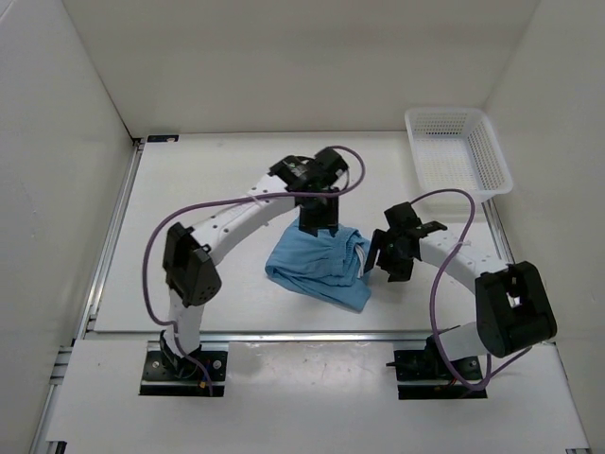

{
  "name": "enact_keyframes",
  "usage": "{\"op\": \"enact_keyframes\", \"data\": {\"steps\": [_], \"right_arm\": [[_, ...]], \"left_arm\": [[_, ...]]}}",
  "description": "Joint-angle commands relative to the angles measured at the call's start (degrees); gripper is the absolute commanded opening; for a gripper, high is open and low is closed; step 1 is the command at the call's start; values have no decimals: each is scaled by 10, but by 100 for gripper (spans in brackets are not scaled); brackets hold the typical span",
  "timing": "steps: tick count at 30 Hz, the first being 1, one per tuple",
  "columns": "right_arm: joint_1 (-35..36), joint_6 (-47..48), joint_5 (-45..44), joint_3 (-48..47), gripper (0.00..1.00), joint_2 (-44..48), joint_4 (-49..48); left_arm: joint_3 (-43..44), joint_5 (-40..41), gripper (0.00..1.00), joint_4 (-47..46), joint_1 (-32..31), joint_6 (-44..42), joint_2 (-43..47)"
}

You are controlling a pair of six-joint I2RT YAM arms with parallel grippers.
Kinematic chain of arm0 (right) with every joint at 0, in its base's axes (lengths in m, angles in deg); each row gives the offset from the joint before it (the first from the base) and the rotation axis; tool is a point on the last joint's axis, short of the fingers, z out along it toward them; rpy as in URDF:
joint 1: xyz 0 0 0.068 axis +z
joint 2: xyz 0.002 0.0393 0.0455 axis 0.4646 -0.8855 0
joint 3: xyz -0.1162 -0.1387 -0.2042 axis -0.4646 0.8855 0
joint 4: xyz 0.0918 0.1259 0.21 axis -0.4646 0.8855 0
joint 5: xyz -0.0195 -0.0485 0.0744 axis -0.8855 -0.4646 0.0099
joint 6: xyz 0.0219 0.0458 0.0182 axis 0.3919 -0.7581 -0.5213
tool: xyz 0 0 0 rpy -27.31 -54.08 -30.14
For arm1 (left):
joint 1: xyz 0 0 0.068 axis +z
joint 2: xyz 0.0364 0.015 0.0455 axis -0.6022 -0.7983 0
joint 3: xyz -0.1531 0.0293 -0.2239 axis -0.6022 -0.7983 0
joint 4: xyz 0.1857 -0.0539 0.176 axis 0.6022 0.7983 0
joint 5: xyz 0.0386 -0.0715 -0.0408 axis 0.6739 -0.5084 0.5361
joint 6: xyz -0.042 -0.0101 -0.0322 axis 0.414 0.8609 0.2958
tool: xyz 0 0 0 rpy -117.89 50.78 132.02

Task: Fold and stack the shorts
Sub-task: Fold the shorts

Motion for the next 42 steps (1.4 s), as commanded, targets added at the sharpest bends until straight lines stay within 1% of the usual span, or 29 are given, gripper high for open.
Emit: {"op": "enact_keyframes", "data": {"steps": [1, 2, 3, 5, 6, 7, 9, 11, 12, 13, 14, 18, 21, 23, 25, 26, 29, 30, 32, 33, 34, 36, 37, 39, 42], "right_arm": [[-5, 14, 7, 11, 74, 30, -9], [-5, 14, 7, 11, 74, 35, -4], [-5, 14, 14, 11, 73, 42, -4], [-5, 19, 20, 5, 74, 68, -4], [-5, 19, 29, 5, 76, 76, -4], [-5, 19, 37, -4, 81, 89, -4], [-5, 19, 43, -29, 84, 89, 8], [2, 19, 38, -44, 90, 94, 9], [2, 19, 53, -51, 92, 94, -2], [2, 19, 64, -51, 97, 85, -11], [2, 19, 78, -61, 99, 78, -20], [23, 39, 104, -110, 99, 7, -39], [47, 45, 88, -133, 99, -39, -44], [53, 50, 81, -142, 92, -75, -44], [53, 50, 81, -147, 88, -92, -49], [53, 50, 75, -147, 85, -98, -56], [64, 50, 69, -147, 73, -104, -62], [69, 50, 64, -152, 65, -110, -62], [69, 56, 64, -157, 56, -116, -62], [75, 56, 64, -163, 49, -116, -62], [75, 56, 64, -169, 35, -116, -56], [81, 56, 64, -169, 20, -116, -49], [81, 56, 64, -176, 8, -110, -49], [93, 61, 56, -190, 1, -94, -24], [108, 68, 37, -218, 1, -57, 25]], "left_arm": [[-51, -31, 55, -32, 72, -19, 124], [-66, -31, 55, -32, 86, -19, 151], [-92, -26, 54, -32, 114, -28, 160], [-117, -26, 54, -32, 142, -36, 174], [-129, -26, 52, -38, 163, -44, 184], [-153, -26, 52, -38, 171, -50, 184], [-173, -26, 52, -51, 183, -50, 192], [-193, -32, 52, -51, 190, -56, 192], [-204, -32, 52, -56, 190, -56, 197], [-210, -32, 52, -62, 190, -56, 197], [-216, -38, 52, -62, 190, -56, 197], [-232, -38, 51, -73, 190, -56, 203], [-246, -38, 51, -73, 190, -56, 208], [-251, -33, 51, -73, 190, -56, 208], [-259, -33, 51, -78, 190, -56, 214], [-267, -33, 51, -83, 190, -51, 214], [-294, -33, 51, -107, 195, -56, 205], [-300, -33, 51, -112, 200, -56, 197], [-306, -40, 48, -118, 206, -56, 176], [-306, -45, 48, -118, 206, -56, 176], [-306, -45, 48, -123, 206, -56, 176], [-306, -45, 48, -123, 206, -56, 176], [-306, -45, 48, -123, 206, -62, 176], [-301, -40, 48, -123, 217, -62, 182], [-295, -40, 48, -109, 230, -75, 193]]}}
